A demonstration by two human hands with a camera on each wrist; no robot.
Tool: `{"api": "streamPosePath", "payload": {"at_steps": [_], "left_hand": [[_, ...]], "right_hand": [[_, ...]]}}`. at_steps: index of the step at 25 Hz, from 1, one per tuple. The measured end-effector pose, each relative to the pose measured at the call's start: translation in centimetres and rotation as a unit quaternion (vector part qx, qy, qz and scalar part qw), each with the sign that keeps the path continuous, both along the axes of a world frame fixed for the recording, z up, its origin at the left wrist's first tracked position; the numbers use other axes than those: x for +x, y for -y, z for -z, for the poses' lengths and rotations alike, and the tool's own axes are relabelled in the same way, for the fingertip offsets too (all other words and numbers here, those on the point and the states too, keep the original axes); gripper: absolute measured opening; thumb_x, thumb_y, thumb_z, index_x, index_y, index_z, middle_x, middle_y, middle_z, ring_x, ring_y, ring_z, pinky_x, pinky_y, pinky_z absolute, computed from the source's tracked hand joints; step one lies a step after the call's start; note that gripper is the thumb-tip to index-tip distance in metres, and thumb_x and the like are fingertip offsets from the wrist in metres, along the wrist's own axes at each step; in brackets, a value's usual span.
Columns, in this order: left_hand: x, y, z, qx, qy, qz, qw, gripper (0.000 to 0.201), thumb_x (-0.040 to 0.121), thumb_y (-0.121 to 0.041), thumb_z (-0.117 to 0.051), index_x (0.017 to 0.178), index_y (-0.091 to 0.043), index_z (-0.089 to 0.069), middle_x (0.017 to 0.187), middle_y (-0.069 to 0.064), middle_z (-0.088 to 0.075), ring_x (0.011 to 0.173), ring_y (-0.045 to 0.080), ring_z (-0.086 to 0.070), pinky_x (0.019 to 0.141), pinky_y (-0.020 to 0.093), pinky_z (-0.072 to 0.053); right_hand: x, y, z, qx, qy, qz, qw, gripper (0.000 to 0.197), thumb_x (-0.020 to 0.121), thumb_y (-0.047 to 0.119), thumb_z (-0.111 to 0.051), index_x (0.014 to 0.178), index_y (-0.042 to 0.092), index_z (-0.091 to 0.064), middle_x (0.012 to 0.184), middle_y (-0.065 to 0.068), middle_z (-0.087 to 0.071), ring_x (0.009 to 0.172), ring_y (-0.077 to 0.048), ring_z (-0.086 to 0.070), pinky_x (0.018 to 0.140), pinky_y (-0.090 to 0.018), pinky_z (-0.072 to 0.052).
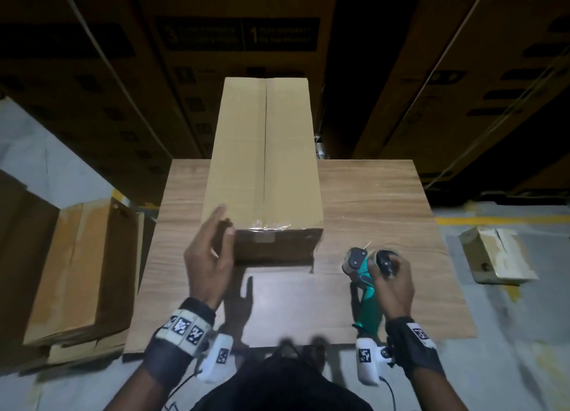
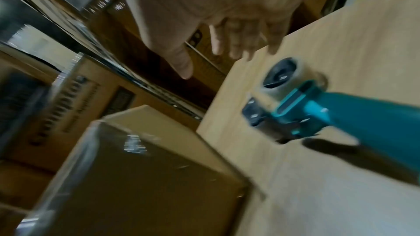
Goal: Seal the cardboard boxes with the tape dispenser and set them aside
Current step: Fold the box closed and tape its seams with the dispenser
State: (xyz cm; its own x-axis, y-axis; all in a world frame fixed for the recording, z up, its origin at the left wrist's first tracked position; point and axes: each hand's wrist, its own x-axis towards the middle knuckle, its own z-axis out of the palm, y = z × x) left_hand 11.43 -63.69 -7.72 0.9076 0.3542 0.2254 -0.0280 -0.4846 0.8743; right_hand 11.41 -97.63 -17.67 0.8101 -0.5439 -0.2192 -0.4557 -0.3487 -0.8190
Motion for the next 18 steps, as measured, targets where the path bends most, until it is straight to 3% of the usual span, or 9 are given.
{"api": "streamPosePath", "payload": {"at_steps": [3, 5, 7, 9, 12, 14, 18], "left_hand": [[-0.7, -3.6, 0.9, -0.032, -0.065, -0.062, 0.995, 0.053, 0.107, -0.042, -0.049, 0.157, -0.027, -0.038, 0.158, -0.003, -0.041, 0.145, 0.016, -0.039, 0.118, 0.044, -0.034], [-0.5, -3.8, 1.5, -0.059, -0.110, -0.033, 0.992, 0.060, 0.107, -0.052, -0.039, 0.161, -0.030, -0.027, 0.164, 0.001, -0.034, 0.148, 0.020, -0.034, 0.121, 0.043, -0.027], [-0.2, -3.1, 2.0, -0.095, -0.123, -0.016, 0.988, 0.059, 0.108, -0.050, -0.033, 0.162, -0.029, -0.023, 0.165, 0.001, -0.031, 0.148, 0.019, -0.033, 0.119, 0.036, -0.023], [0.1, -2.4, 2.4, -0.132, -0.104, -0.041, 0.985, 0.059, 0.108, -0.053, -0.030, 0.161, -0.027, -0.028, 0.165, 0.001, -0.033, 0.148, 0.016, -0.032, 0.118, 0.033, -0.023], [0.5, -1.9, 3.0, -0.192, -0.083, -0.085, 0.974, 0.076, 0.097, -0.072, -0.024, 0.157, -0.027, -0.039, 0.162, -0.004, -0.037, 0.144, 0.006, -0.033, 0.120, 0.031, -0.023], [0.5, -1.8, 3.8, -0.219, -0.075, -0.098, 0.968, 0.083, 0.092, -0.081, -0.024, 0.155, -0.030, -0.043, 0.161, -0.005, -0.040, 0.146, 0.009, -0.035, 0.124, 0.035, -0.023], [0.9, -1.9, 4.2, -0.285, -0.088, -0.106, 0.949, 0.094, 0.083, -0.093, -0.030, 0.149, -0.030, -0.052, 0.152, -0.003, -0.054, 0.141, 0.018, -0.047, 0.123, 0.049, -0.030]], "right_hand": [[2.1, -4.9, -4.6, 0.230, 0.061, -0.119, 0.964, 0.046, 0.100, 0.051, -0.055, 0.142, 0.030, -0.053, 0.148, 0.007, -0.051, 0.134, -0.008, -0.047, 0.111, -0.033, -0.036], [3.7, -8.2, -6.0, 0.308, 0.047, -0.189, 0.931, 0.055, 0.105, 0.057, -0.034, 0.154, 0.033, -0.040, 0.163, 0.010, -0.034, 0.148, -0.006, -0.032, 0.121, -0.035, -0.024], [4.2, -10.5, -6.4, 0.325, 0.027, -0.207, 0.922, 0.064, 0.105, 0.061, -0.022, 0.161, 0.030, -0.026, 0.168, 0.011, -0.021, 0.152, -0.006, -0.020, 0.125, -0.035, -0.013], [4.2, -11.6, -6.7, 0.333, 0.002, -0.191, 0.923, 0.064, 0.105, 0.060, -0.013, 0.162, 0.031, -0.021, 0.168, 0.011, -0.018, 0.154, -0.009, -0.016, 0.122, -0.032, -0.011], [3.9, -12.1, -6.8, 0.358, -0.031, -0.166, 0.918, 0.066, 0.102, 0.063, -0.007, 0.161, 0.037, -0.018, 0.168, 0.010, -0.014, 0.155, -0.013, -0.012, 0.123, -0.046, -0.002], [3.9, -12.1, -6.0, 0.363, -0.043, -0.159, 0.917, 0.071, 0.099, 0.068, -0.007, 0.162, 0.035, -0.019, 0.168, 0.009, -0.016, 0.155, -0.015, -0.013, 0.123, -0.050, -0.001], [3.8, -11.9, -4.8, 0.353, -0.070, -0.163, 0.919, 0.071, 0.102, 0.065, -0.007, 0.162, 0.026, -0.012, 0.169, 0.003, -0.014, 0.156, -0.017, -0.014, 0.124, -0.048, -0.003]]}}
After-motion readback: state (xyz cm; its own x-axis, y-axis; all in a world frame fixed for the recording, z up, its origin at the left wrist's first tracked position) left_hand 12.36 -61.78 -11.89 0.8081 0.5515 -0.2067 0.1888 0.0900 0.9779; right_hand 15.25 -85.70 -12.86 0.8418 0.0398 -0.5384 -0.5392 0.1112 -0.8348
